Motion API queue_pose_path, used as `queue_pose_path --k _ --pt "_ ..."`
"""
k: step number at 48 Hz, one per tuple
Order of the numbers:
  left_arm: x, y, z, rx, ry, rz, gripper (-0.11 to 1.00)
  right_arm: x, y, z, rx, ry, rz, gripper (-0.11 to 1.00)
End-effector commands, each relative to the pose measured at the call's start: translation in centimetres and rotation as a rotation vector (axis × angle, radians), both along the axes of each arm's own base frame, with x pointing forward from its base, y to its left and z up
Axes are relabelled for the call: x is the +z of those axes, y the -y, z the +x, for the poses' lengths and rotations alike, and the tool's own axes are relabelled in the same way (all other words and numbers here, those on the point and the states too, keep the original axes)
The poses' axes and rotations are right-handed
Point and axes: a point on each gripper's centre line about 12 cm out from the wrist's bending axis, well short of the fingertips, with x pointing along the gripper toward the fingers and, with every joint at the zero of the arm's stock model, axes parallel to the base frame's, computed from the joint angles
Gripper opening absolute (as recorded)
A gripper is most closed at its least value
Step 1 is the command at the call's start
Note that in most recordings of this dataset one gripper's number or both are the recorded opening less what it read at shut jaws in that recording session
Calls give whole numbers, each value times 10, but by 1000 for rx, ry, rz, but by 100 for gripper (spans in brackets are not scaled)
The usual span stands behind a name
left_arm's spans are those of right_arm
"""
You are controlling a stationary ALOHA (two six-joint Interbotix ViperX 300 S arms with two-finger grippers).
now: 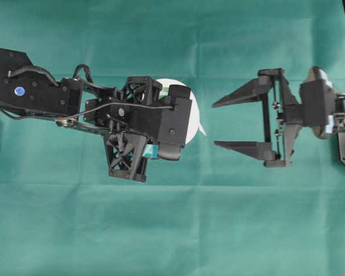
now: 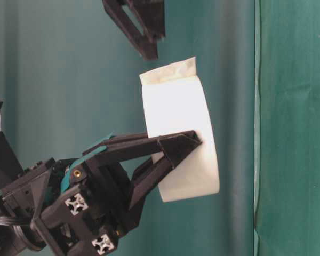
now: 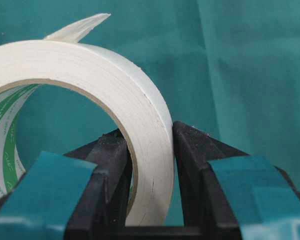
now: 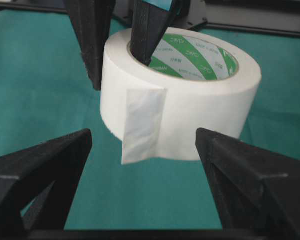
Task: Peel off the duct tape with your right arm.
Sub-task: 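Move the right gripper to the tape's loose end and pinch it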
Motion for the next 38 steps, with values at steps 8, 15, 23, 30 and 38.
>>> queue_pose_path --k 8,15,23,30,38 --pt "20 -2 2 2 54 2 22 8 -2 16 6 45 -2 62" --pt "18 -2 2 2 51 2 22 6 -2 24 6 37 0 62" --pt "18 -2 2 2 48 2 22 5 -2 28 4 34 -2 62" --pt "18 -2 2 2 49 2 22 6 -1 29 3 35 -2 62" --pt "18 -1 2 0 49 2 22 5 -1 29 0 34 -1 47"
